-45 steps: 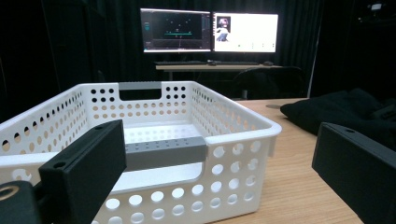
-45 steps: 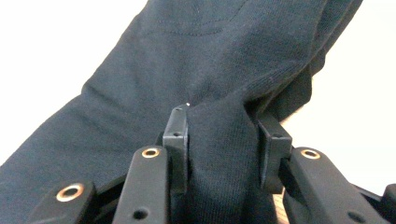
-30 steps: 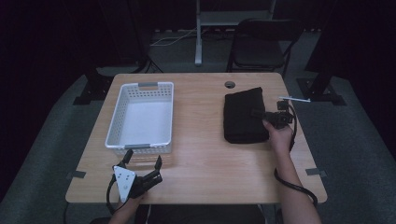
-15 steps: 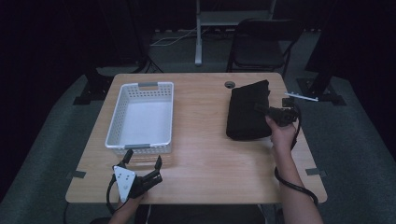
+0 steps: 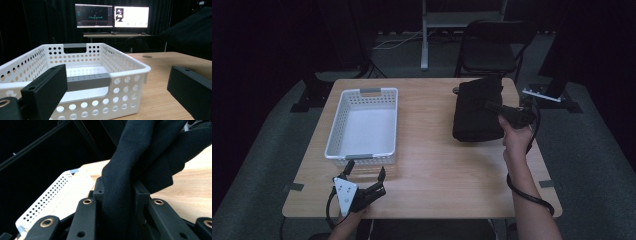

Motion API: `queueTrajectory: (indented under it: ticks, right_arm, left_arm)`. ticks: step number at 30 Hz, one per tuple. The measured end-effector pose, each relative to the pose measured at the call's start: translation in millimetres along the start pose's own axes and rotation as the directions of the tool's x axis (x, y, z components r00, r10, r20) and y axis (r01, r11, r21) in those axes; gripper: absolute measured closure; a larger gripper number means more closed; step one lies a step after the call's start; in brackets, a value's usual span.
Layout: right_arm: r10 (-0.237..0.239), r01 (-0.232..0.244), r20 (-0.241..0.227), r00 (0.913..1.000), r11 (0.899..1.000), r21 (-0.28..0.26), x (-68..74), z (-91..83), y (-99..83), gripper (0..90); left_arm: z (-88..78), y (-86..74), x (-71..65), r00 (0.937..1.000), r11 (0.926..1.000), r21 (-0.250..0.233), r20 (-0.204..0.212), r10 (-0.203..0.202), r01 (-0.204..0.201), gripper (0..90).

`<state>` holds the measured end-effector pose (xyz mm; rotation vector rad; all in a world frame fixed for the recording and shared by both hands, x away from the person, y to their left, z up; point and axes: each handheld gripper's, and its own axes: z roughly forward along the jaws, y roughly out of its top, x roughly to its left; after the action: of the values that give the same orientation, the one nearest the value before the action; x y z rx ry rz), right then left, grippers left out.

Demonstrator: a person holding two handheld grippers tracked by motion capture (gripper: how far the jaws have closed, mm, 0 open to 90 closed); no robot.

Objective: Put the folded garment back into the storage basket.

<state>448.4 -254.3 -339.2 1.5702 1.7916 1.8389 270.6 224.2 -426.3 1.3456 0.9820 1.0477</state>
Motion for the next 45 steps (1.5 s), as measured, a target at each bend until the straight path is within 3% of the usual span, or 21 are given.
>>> queueTrajectory:
  ticks: [18, 23, 39, 45]
  right_arm:
    - [-0.058, 0.057, -0.014, 0.9982, 0.997, -0.045, 34.6, -3.6, 35.2, 72.2]
    - [-0.066, 0.066, -0.006, 0.9978, 0.997, -0.034, 36.6, 0.0, 36.7, 72.2]
    - [-0.052, 0.050, -0.057, 0.9970, 0.997, -0.052, 44.0, 12.1, 38.4, 72.1]
    - [-0.068, 0.066, -0.061, 0.9958, 0.997, -0.038, 51.4, 20.5, 40.0, 72.1]
  left_arm:
    - [0.0, 0.0, 0.0, 1.0000, 1.0000, 0.000, 0.003, -0.001, 0.001, 4.3]
    - [0.2, 0.1, -0.1, 1.0000, 1.0000, 0.002, 0.003, -0.001, 0.001, 4.3]
    - [0.2, 0.1, 0.1, 1.0000, 1.0000, 0.002, 0.003, 0.001, -0.001, 4.3]
    - [0.0, 0.0, 0.0, 1.0000, 1.0000, -0.005, 0.002, -0.003, 0.003, 4.3]
